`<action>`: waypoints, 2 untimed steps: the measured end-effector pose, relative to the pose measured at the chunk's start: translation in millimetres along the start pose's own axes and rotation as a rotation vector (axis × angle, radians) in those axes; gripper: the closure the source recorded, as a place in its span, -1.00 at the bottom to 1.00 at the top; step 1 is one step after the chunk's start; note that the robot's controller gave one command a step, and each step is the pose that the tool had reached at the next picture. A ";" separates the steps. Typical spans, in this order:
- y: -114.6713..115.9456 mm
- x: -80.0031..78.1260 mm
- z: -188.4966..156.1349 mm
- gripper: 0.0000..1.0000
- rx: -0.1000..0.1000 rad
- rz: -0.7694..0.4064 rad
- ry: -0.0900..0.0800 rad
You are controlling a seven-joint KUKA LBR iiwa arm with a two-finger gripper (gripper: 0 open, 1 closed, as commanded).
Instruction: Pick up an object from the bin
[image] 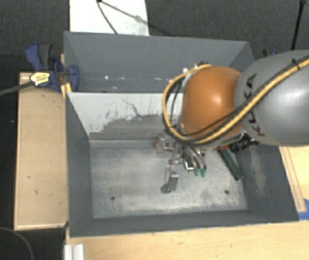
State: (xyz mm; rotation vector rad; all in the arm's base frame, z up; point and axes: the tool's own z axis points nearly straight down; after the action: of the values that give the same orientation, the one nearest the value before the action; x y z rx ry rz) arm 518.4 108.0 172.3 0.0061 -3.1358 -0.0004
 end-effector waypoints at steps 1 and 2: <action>-45.1 -53.6 78.4 -1.00 0.002 -0.212 -0.007; -64.8 -68.3 29.1 -1.00 0.002 -0.253 -0.015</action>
Offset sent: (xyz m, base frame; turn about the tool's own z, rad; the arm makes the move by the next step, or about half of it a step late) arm 0.0532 -0.0434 -0.0774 -0.2138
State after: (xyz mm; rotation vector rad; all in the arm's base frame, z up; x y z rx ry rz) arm 586.8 43.5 142.7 0.4031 -3.1246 0.0019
